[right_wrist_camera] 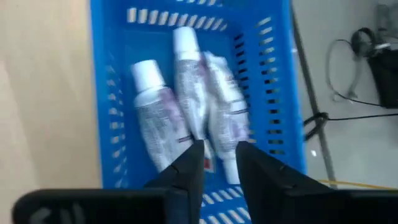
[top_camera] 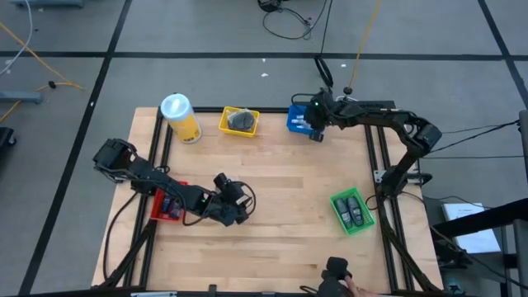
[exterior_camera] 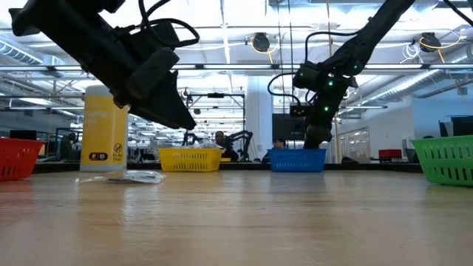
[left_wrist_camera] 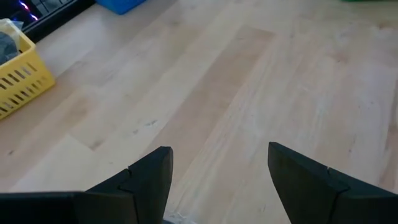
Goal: Pick & Place Travel size toiletries
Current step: Put the black hairbrush into the yellow bin
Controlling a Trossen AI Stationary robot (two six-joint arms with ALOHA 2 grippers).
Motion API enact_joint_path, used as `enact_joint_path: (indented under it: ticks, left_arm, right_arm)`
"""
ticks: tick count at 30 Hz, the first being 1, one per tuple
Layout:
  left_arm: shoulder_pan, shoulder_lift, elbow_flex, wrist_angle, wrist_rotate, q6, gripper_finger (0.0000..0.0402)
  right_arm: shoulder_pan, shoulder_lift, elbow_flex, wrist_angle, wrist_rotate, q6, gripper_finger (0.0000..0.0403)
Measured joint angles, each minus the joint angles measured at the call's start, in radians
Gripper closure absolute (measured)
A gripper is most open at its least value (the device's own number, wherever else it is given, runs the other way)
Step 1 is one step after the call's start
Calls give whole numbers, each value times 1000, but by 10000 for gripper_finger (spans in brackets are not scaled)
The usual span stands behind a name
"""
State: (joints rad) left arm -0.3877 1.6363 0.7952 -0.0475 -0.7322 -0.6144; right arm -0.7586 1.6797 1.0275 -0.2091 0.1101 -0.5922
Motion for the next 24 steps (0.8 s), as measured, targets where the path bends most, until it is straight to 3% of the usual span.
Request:
enact_joint_path:
  ticks: [7, 10, 13, 19, 24]
  left_arm:
    - [3, -61, 0, -26, 27, 11, 147]
    - [-1, -135, 0, -95, 35, 15, 147]
    - [-9, -228, 1, -222, 36, 11, 147]
    - [10, -416, 1, -582, 116, -168, 147]
    - [100, -493, 1, -770, 293, -195, 147]
  right_arm:
    - [6, -68, 0, 17, 155, 9, 277]
    - [35, -152, 0, 7, 144, 88, 269]
    - [105, -241, -9, 8, 61, 192, 268]
    - [388, -360, -153, 126, -32, 303, 283]
    - [679, -361, -345, 422, -2, 425, 299]
